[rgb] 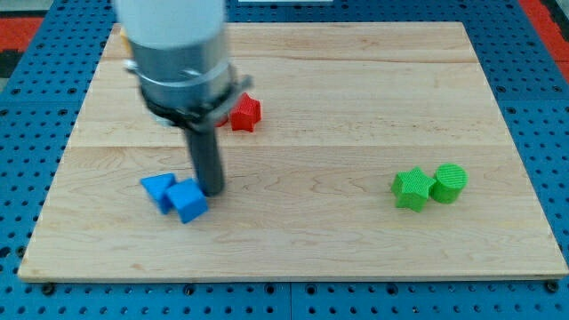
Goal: Place your arm diagonally bottom left to the blue triangle
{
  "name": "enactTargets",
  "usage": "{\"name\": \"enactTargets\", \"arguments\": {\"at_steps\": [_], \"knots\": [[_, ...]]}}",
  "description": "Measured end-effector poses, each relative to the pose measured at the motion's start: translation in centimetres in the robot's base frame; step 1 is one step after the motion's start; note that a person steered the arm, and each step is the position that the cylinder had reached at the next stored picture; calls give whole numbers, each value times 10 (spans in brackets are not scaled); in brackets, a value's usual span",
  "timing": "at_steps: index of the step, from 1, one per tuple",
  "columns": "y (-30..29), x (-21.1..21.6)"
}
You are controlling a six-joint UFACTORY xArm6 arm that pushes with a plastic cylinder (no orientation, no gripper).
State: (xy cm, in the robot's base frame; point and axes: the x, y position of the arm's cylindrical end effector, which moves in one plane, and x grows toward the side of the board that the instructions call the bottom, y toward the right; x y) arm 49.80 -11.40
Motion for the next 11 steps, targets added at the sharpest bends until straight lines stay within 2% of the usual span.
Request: {"name": "enactTargets", "arguments": {"at_steps": [2, 3, 5, 7, 11], "knots": [[-33, -23], [-82, -21], [-123, -7], [-86, 24], [-84, 43]]}}
